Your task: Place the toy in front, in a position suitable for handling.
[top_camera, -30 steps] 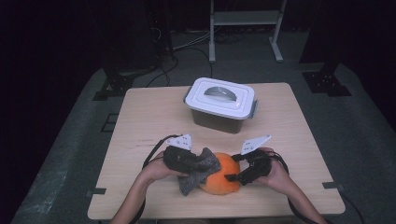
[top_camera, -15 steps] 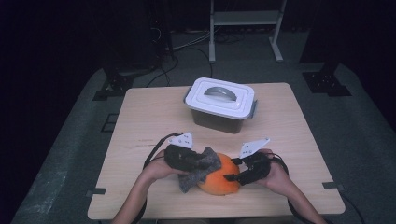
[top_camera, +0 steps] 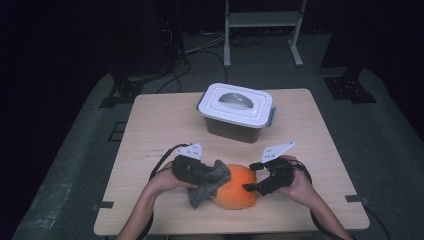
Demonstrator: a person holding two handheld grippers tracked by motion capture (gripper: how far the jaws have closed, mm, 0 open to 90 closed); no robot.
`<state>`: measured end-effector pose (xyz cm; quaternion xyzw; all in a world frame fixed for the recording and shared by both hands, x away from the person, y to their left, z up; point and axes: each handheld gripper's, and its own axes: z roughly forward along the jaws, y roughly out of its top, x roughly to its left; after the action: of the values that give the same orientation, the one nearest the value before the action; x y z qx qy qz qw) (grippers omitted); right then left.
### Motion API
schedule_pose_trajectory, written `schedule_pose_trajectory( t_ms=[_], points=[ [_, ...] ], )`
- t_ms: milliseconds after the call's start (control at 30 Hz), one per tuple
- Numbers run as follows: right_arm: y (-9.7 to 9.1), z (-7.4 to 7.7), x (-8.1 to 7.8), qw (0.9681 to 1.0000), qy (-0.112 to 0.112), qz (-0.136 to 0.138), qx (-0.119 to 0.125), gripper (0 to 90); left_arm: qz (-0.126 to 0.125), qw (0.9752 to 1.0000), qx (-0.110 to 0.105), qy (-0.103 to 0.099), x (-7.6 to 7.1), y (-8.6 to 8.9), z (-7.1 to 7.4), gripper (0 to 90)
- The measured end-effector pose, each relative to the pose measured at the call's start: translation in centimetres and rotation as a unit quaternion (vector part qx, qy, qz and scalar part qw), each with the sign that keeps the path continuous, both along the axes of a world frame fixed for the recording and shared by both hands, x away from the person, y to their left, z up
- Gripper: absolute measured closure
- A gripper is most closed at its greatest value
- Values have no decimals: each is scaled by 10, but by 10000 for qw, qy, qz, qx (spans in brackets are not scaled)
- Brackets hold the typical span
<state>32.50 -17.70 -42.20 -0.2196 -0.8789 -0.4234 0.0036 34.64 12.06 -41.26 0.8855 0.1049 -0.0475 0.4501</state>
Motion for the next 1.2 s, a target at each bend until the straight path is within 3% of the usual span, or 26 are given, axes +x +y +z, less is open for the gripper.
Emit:
schedule_pose_trajectory(
  t_ms=[100, 167, 233, 267, 367, 467, 533, 600, 833, 967, 1067, 1200],
  points=[
    [3, -10, 5, 9995, 294, -35, 94, 167, 5, 10000, -17, 11, -1, -3, 0, 656],
    [5, -12, 4, 9993, 358, -68, 94, 261, 18, 10000, -53, -1, 0, -3, 1, 658],
    [6, -7, 1, 9997, 225, -65, 34, 386, 48, 9999, -107, -2, 1, -2, 2, 658],
    [6, -3, -2, 10000, 47, -62, -8, 435, 69, 9999, -141, -8, 1, -2, 3, 657],
    [8, 8, -5, 9995, -308, -102, -9, 494, 107, 9996, -203, -151, 0, 2, 10, 658],
    [10, 16, -9, 9958, -911, -118, -22, 491, 180, 9988, -378, -273, 0, 2, 15, 659],
    [13, 14, -10, 9945, -1038, -35, -130, 483, 215, 9985, -411, -287, -1, -1, 15, 659],
    [14, 9, -11, 9930, -1133, 116, -328, 484, 228, 9989, -273, -317, 0, -4, 12, 659],
    [2, 3, -16, 9936, -1062, 250, -306, 483, 449, 9989, -101, -61, 8, 8, -2, 659],
    [2, 4, -22, 9929, -1112, 246, -350, 482, 564, 9984, -21, -42, 11, 16, -6, 658],
    [4, 4, -23, 9920, -1170, 284, -383, 479, 524, 9985, -164, 0, 10, 15, -4, 659],
    [4, 4, -23, 9923, -1157, 275, -358, 463, 238, 9978, -615, -31, 5, 5, 4, 659]
  ],
)
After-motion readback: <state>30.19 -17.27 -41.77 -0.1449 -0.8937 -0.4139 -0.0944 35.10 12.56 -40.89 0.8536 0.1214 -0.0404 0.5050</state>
